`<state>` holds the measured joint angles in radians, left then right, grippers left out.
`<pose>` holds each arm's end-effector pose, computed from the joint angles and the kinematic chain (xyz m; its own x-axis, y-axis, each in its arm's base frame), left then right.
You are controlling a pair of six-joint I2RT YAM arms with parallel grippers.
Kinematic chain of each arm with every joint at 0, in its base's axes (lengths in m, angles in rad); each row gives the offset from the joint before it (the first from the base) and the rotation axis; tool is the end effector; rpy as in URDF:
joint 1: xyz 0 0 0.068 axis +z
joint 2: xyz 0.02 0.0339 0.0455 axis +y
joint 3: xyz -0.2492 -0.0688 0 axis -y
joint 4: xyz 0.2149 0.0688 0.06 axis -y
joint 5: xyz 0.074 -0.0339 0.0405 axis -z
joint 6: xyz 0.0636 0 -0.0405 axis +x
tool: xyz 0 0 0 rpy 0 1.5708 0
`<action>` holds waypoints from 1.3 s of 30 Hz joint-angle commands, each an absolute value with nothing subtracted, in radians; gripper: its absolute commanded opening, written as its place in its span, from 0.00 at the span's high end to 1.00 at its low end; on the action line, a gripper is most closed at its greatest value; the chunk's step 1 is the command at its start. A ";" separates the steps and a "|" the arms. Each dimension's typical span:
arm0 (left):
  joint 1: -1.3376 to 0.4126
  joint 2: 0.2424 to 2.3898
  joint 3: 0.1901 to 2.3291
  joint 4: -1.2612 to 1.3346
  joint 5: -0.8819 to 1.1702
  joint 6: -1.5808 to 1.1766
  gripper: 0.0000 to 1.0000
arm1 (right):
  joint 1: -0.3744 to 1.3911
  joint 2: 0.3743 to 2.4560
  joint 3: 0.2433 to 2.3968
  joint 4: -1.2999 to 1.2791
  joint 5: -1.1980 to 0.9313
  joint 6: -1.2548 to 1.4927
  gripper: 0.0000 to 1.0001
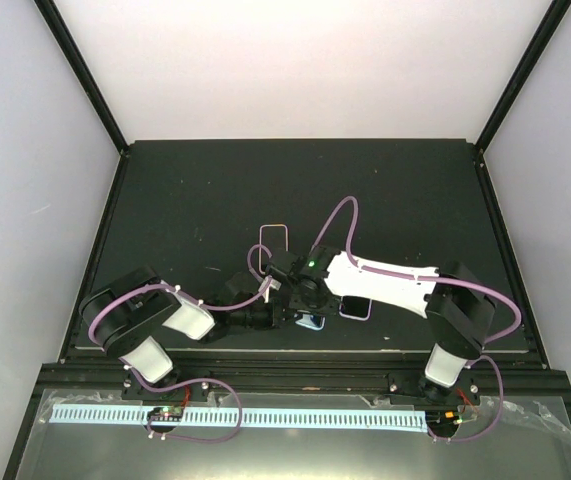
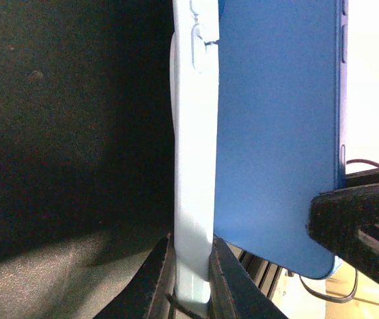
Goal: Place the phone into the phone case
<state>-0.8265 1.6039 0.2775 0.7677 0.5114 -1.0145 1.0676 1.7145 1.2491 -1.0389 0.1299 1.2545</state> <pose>0.1453 -0.2037 0.0999 -0.9731 -0.0366 -0.2274 0.1822 0.4819 -0.8571 0.1441 0.2446 0.1805 -0.9713 0.1897 -0.1435 0.1884 0.9818 0.0229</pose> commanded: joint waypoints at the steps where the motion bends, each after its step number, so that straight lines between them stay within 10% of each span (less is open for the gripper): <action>1: -0.849 1.600 0.270 0.819 0.557 -1.004 0.91 | 1.042 1.781 1.227 -0.974 0.259 1.244 0.87; 29: -0.849 1.328 0.161 0.621 0.425 -1.035 0.63 | 1.024 1.725 1.190 -0.841 0.261 1.179 0.76; 39: -0.847 1.129 0.193 0.387 0.286 -0.955 0.60 | 0.969 1.584 1.032 -0.650 0.136 1.103 0.52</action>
